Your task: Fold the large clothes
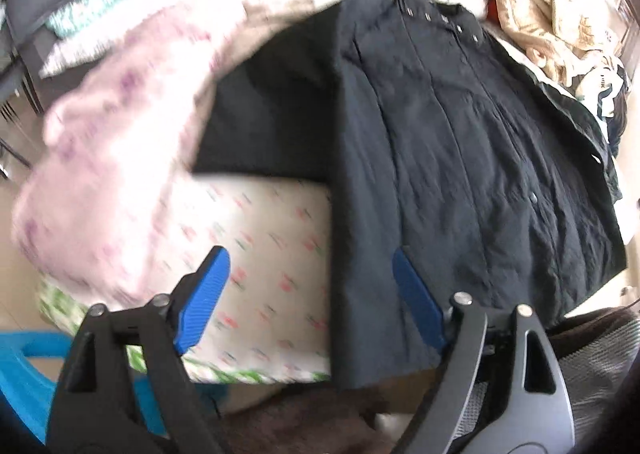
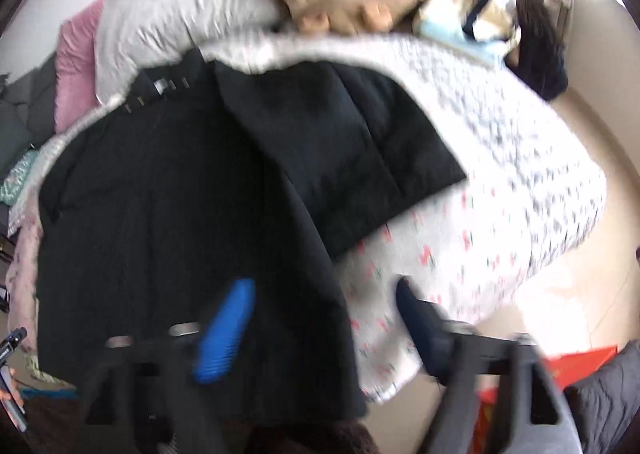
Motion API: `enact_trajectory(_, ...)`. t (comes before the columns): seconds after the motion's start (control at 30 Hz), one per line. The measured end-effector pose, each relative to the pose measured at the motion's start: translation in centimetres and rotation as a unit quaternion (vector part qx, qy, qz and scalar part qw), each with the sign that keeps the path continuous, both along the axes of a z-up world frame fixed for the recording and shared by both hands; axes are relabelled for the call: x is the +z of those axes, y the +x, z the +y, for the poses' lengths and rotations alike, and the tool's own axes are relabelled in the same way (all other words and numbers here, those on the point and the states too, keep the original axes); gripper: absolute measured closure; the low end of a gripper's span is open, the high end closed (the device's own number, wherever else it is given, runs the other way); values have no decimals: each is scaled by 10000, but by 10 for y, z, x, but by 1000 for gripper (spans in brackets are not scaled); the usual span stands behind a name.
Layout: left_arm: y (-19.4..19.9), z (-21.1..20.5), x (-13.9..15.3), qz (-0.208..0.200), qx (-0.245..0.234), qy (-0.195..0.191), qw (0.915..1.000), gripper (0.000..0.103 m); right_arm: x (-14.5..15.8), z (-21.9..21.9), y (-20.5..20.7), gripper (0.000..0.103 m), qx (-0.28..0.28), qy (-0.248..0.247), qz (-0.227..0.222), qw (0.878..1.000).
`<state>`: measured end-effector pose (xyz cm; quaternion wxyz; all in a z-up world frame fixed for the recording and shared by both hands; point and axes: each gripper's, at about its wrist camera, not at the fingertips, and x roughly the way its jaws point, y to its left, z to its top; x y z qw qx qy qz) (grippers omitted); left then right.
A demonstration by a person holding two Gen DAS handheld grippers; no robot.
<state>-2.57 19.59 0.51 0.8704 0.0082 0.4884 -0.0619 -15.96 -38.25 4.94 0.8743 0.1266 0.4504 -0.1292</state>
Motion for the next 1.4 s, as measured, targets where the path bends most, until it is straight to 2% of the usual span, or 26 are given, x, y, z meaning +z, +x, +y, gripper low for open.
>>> enact_trajectory(0.1,12,15,-4,-302,-125,107,9994,17,9,23,23,20,346,-91,-177,9992)
enact_trajectory(0.2,29,29,-16,-375,-183,447,9981,16,4,57,53,19,806,97,-224,9964)
enact_trajectory(0.33,51,40,-35,-372,-308,745,9960,16,-24,99,104,19,1384,474,-289,9888)
enact_trajectory(0.43,63,43,-55,-338,-501,815,9948,16,-56,126,120,19,1592,817,-541,9824)
enact_trajectory(0.47,67,43,-63,-293,-593,889,9938,16,-73,126,130,19,1569,946,-471,9819)
enact_trajectory(0.53,75,39,-81,-173,-876,1053,9904,16,-98,135,150,19,1395,1183,206,9829)
enact_trajectory(0.57,77,36,-87,-145,-993,1136,9884,16,-104,138,157,19,1479,1447,314,9779)
enact_trajectory(0.6,81,32,-95,-113,-1141,1262,9854,16,-104,140,155,19,1543,1567,270,9751)
enact_trajectory(0.67,89,21,-107,-102,-1383,1467,9794,15,-105,144,163,19,1507,1439,240,9778)
enact_trajectory(0.77,102,12,-109,-254,-1455,1495,9777,16,-105,150,171,19,1521,1184,196,9810)
enact_trajectory(0.8,108,11,-110,-245,-1423,1453,9788,18,-105,151,175,19,1514,1099,218,9821)
enact_trajectory(0.83,114,10,-109,-232,-1396,1342,9808,38,-106,152,177,19,1498,1023,246,9831)
enact_trajectory(0.87,117,10,-108,-237,-1378,1263,9821,65,-109,152,180,19,1478,971,275,9839)
enact_trajectory(0.93,126,11,-99,-173,-1249,1015,9868,81,-107,151,185,19,1449,921,313,9846)
enact_trajectory(1.03,131,21,-63,-492,-1039,492,9921,88,-110,142,191,19,1323,844,321,9871)
enact_trajectory(1.13,139,42,-8,-958,-709,32,9929,92,-109,138,195,19,1222,685,293,9897)
enact_trajectory(1.3,169,92,67,-1509,-107,-678,9862,93,-111,136,203,19,1170,508,307,9914)
enact_trajectory(1.4,192,123,103,-1829,352,-788,9793,93,-116,133,208,19,1086,493,375,9922)
